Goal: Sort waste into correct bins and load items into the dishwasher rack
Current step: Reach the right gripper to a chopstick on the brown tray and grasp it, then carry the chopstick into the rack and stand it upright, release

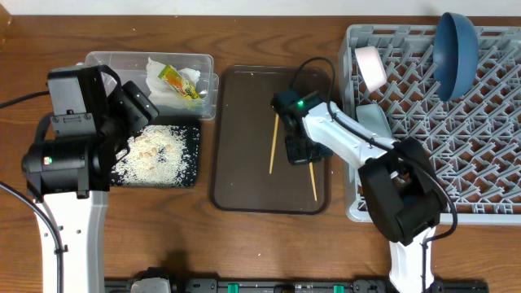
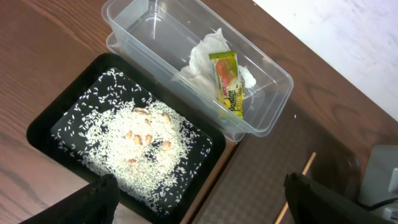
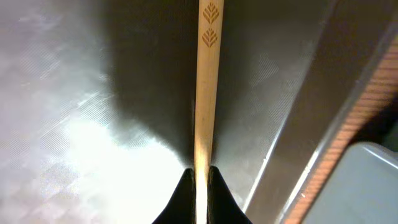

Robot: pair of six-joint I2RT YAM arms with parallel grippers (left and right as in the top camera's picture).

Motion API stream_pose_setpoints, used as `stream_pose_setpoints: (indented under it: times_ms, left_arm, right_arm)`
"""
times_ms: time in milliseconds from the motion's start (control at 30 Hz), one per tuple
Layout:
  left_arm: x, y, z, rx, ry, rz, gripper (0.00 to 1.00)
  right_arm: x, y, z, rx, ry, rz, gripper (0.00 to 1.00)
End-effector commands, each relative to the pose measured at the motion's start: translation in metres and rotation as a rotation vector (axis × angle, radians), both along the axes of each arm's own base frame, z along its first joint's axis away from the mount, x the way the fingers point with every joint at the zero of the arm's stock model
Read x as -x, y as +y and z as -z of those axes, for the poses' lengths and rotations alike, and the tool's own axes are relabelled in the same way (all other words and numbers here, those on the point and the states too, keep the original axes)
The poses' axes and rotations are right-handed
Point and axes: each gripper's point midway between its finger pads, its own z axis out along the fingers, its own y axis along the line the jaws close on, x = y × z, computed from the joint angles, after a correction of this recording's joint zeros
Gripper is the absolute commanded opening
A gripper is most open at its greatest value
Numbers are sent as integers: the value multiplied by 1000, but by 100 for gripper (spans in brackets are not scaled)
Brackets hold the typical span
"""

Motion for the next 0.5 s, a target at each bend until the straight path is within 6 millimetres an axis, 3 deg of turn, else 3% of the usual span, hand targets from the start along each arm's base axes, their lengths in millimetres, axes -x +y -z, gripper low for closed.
stream_pose_setpoints:
  times_ms: [0,133,233,333,467]
  left_arm:
    - [-1,4,-6,-9,-12,-14,88]
    - [-1,4,-6,-9,-12,-14,88]
    - [-1,4,-6,-10,-12,-14,88]
    - [-1,4,-6,-9,-12,-14,88]
    - [-1,4,-6,-9,-12,-14,88]
  right_arm:
    - [-34,11,-68,-105,-159,-48,1]
    - [-52,12,-142,-189,-324,-76,1]
    - [-56,-2,-186,-214,-432,-91,1]
    - [-61,-48,-224,-151,-542,-28,1]
    - [-67,-107,-241,-45,-592,30,1]
